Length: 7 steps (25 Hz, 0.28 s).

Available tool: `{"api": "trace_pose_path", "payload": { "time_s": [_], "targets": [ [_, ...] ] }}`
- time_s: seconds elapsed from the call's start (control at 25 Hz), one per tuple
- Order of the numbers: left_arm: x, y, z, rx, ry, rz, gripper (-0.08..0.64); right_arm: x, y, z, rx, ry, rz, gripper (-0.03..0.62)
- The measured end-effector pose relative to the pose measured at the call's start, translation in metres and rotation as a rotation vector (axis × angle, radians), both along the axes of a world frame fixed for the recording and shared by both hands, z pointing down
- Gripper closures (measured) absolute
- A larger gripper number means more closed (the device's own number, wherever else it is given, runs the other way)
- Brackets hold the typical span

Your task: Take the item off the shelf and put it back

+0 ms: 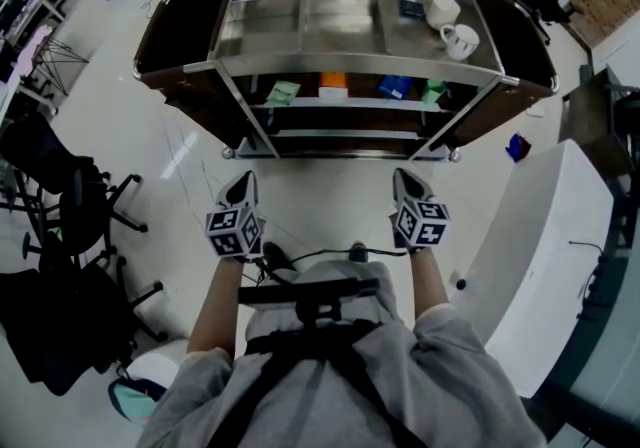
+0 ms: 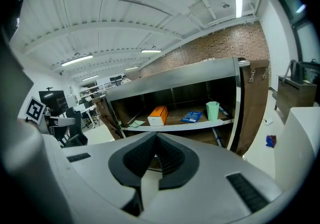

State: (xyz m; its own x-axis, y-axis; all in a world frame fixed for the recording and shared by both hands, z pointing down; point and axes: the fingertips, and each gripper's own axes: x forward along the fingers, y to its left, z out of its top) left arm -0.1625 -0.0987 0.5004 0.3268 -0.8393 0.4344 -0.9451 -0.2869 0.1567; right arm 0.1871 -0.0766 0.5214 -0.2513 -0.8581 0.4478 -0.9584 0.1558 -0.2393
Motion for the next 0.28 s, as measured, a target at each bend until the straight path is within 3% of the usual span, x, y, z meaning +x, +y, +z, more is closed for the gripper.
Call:
{"api": "trace_pose_path", "payload": {
  "time_s": [0.28],
  "targets": [
    [-0.0039, 0.009, 0.0022, -0.006, -0.006, -0.008, 0.555, -0.002, 0.0052, 0.0028, -0.006, 0.007, -0.013, 0.584]
  ]
}}
